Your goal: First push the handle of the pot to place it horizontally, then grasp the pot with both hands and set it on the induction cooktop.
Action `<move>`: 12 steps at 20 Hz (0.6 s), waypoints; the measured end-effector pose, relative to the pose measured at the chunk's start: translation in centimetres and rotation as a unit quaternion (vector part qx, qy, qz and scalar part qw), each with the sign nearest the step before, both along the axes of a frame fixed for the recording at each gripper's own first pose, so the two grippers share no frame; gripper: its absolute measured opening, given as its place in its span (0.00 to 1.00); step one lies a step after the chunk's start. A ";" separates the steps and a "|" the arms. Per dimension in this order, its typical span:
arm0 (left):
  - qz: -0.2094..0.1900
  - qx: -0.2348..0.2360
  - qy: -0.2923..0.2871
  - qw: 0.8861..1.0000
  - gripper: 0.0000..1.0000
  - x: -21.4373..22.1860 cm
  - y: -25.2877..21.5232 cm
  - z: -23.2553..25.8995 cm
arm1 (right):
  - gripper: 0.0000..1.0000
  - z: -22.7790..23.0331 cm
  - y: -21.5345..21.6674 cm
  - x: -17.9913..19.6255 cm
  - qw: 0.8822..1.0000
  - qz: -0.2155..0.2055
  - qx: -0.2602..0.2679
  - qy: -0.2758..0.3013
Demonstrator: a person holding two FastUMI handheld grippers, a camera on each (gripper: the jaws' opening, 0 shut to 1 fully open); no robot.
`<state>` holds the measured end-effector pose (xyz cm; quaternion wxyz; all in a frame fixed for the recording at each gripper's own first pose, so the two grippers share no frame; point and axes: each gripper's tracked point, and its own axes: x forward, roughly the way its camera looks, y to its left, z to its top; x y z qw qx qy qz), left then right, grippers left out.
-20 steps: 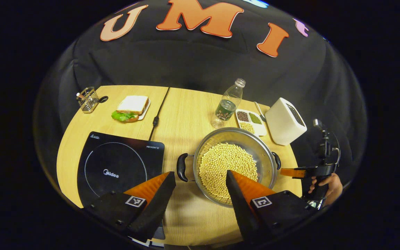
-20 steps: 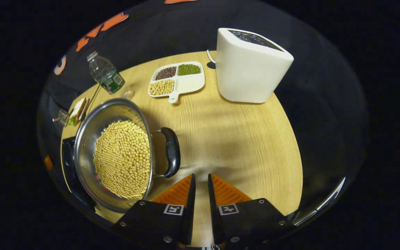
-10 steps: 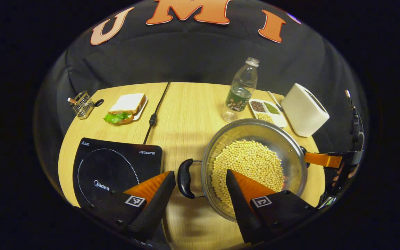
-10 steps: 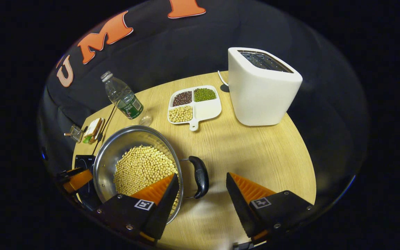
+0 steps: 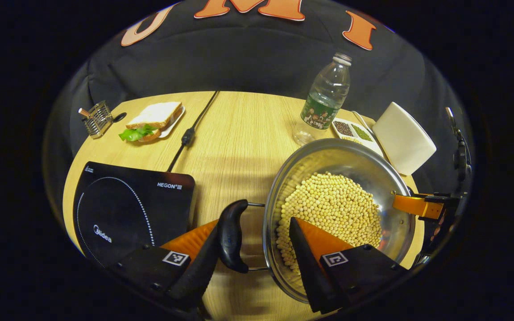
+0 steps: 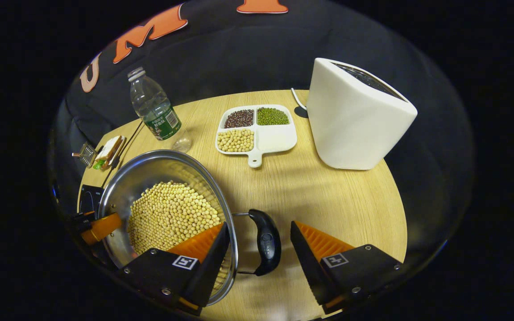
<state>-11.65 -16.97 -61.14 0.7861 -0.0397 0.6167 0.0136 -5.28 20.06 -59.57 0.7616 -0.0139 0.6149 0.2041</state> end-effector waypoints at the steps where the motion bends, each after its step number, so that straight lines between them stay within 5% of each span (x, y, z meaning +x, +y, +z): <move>1: -0.005 0.007 -0.007 1.000 0.93 0.2 0.1 -0.2 | 0.84 0.1 0.1 0.1 1.000 0.004 -0.001 -0.005; 5: -0.006 0.036 -0.025 0.999 0.90 0.3 1.1 -1.0 | 0.68 -0.2 0.6 0.1 1.000 0.019 -0.012 -0.017; 7: 0.000 0.034 -0.029 0.999 0.79 0.5 1.2 -1.0 | 0.72 -0.2 0.6 0.1 1.000 0.019 -0.011 -0.018; 12: -0.001 0.045 -0.031 0.998 0.73 0.6 1.4 -1.1 | 0.64 0.0 0.7 -0.6 1.000 0.019 -0.019 -0.003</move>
